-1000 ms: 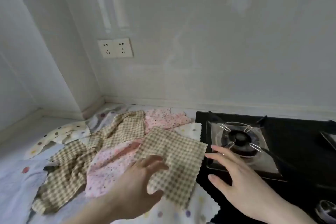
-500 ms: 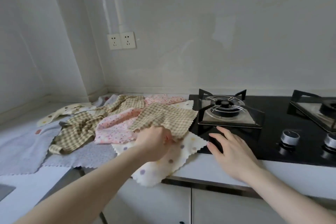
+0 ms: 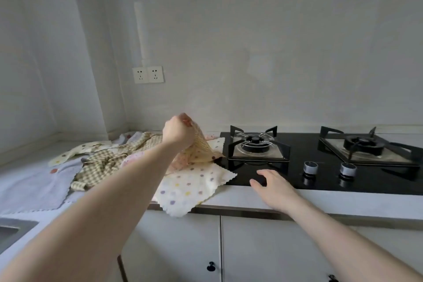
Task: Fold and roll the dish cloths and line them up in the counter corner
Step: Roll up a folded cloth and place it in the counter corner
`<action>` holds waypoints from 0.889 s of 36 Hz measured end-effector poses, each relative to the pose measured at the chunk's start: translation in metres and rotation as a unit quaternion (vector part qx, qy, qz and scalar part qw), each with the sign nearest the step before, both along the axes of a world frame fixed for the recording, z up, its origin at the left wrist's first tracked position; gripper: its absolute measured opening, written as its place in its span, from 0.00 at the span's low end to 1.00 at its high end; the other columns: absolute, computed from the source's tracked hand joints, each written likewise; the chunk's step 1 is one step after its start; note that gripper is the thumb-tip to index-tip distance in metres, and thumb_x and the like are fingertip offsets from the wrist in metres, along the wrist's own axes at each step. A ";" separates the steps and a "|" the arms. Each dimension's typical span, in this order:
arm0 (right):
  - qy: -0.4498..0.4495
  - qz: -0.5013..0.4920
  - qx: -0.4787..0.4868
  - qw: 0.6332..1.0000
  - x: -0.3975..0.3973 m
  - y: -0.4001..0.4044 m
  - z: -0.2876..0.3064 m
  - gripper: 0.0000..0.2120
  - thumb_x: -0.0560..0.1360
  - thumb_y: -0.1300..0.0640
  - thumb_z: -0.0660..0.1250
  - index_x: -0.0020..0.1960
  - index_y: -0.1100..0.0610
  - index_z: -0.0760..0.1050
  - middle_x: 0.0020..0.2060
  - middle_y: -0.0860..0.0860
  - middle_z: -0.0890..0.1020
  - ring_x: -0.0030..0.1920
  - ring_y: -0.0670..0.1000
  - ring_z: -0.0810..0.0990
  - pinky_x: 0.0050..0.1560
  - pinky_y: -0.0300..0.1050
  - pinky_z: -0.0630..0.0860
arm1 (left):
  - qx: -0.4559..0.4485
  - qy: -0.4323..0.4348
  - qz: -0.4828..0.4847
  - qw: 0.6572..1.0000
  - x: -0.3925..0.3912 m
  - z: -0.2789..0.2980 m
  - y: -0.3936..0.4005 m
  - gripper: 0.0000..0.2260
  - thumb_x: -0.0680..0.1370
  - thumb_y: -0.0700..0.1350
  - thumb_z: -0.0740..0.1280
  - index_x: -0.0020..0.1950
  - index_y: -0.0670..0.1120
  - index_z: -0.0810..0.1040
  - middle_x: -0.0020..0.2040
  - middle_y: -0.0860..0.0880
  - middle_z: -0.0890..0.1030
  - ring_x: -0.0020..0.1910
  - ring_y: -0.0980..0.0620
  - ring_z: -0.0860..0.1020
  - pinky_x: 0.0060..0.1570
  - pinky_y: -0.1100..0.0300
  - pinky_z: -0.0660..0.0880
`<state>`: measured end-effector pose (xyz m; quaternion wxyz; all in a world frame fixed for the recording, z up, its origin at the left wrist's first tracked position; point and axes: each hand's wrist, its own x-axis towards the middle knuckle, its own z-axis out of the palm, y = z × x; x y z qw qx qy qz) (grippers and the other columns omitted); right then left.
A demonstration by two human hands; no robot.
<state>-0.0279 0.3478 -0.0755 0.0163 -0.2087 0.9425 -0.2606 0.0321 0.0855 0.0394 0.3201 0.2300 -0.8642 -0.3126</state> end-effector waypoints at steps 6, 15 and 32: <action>0.022 0.037 -0.113 0.993 0.032 -0.004 0.063 0.30 0.77 0.40 0.68 0.75 0.48 0.67 0.74 0.45 0.69 0.73 0.50 0.68 0.70 0.47 0.68 | -0.016 0.067 -0.061 0.996 0.030 0.068 0.034 0.13 0.70 0.43 0.56 0.44 0.50 0.80 0.38 0.50 0.84 0.41 0.44 0.85 0.47 0.51 0.84; 0.027 0.131 -0.185 0.974 0.107 -0.010 0.103 0.37 0.70 0.34 0.73 0.74 0.46 0.67 0.71 0.41 0.71 0.70 0.45 0.71 0.61 0.39 0.67 | -0.192 0.039 -0.118 0.974 0.077 0.089 0.073 0.05 0.80 0.47 0.63 0.49 0.49 0.78 0.45 0.47 0.85 0.41 0.45 0.80 0.39 0.59 0.72; 0.050 0.108 -0.141 0.983 0.137 0.018 0.105 0.16 0.73 0.47 0.69 0.34 0.58 0.72 0.31 0.48 0.80 0.34 0.50 0.77 0.42 0.47 0.74 | -0.220 -0.002 -0.229 0.948 0.126 0.095 0.114 0.05 0.77 0.47 0.73 0.51 0.51 0.87 0.46 0.53 0.83 0.47 0.51 0.80 0.49 0.59 0.77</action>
